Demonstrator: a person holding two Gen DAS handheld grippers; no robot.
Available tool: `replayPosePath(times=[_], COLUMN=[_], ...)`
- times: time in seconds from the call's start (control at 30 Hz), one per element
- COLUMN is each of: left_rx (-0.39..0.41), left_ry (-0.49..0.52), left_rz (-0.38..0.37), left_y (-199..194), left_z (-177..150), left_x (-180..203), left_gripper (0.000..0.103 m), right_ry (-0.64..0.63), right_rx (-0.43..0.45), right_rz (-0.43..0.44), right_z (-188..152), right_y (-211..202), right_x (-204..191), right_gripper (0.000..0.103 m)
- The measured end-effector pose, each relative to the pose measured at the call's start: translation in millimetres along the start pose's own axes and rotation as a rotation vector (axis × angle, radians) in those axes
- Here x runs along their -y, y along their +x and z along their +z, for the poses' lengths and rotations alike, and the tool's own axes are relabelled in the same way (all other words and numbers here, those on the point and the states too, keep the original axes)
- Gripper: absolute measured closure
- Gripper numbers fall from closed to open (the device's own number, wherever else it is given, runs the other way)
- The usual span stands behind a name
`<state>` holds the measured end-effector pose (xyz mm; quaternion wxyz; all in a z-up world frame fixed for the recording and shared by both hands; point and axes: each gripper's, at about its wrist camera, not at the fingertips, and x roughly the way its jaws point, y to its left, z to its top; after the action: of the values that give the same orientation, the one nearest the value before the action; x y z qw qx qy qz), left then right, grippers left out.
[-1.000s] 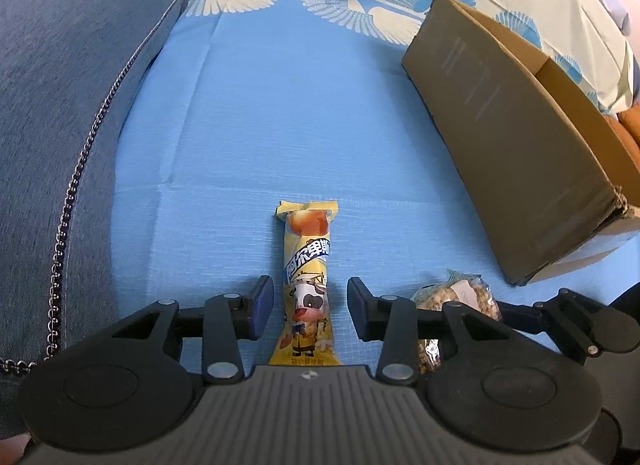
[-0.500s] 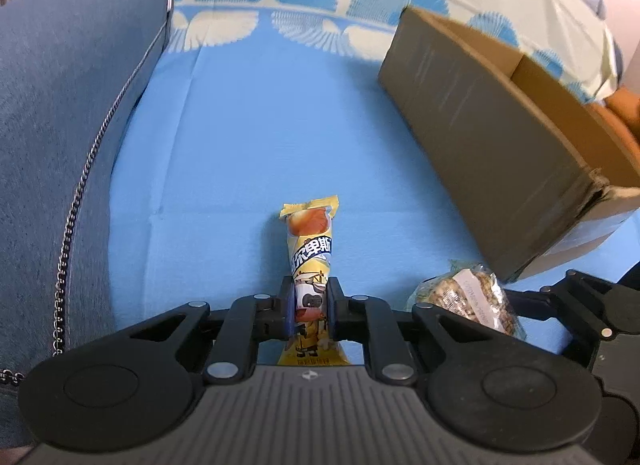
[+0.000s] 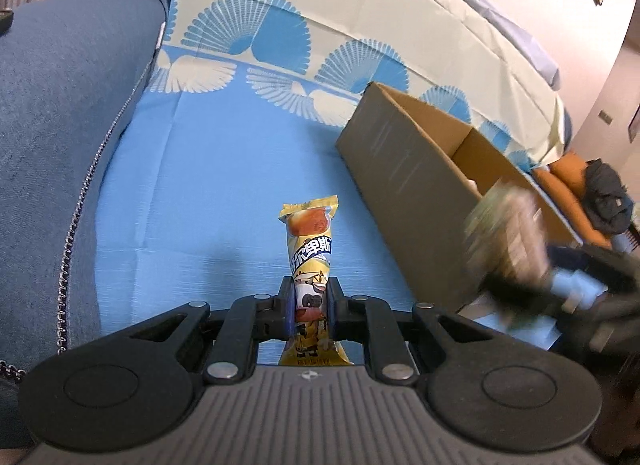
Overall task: Organize snacks
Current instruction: 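Carry the yellow bar in the left tool while the right tool carries the nut cake over the box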
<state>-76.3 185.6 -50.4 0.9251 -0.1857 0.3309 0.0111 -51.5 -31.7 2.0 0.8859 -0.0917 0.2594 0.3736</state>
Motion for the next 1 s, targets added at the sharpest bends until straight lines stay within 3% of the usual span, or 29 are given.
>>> replayPosePath(times=[0.27, 0.53, 0.67, 0.77, 0.87, 1.0], left_rx=[-0.024, -0.034, -0.04, -0.036, -0.024, -0.021], left_ry=[-0.01, 0.013, 0.005, -0.07, -0.127, -0.129], left_rz=[-0.008, 0.033, 0.059, 0.088, 0.124, 0.144], left_y=[6, 11, 12, 9, 5, 4], left_z=[1, 2, 5, 10, 15, 31], left_x=[-3, 1, 3, -5, -9, 1], left_gripper=[0.087, 0.087, 0.087, 0.087, 0.087, 0.087], right_ry=[0.112, 0.161, 0.264, 0.359, 0.344, 0.291], right_rx=[0.139, 0.213, 0.242, 0.257, 0.257, 0.235], right_rz=[-0.099, -0.165, -0.199, -0.176, -0.184, -0.188], right_z=[32, 62, 58, 48, 46, 45], right_y=[-47, -52, -40, -38, -35, -27], right_x=[60, 152, 193, 204, 204, 201], right_gripper=[0.021, 0.021, 0.021, 0.021, 0.021, 0.021])
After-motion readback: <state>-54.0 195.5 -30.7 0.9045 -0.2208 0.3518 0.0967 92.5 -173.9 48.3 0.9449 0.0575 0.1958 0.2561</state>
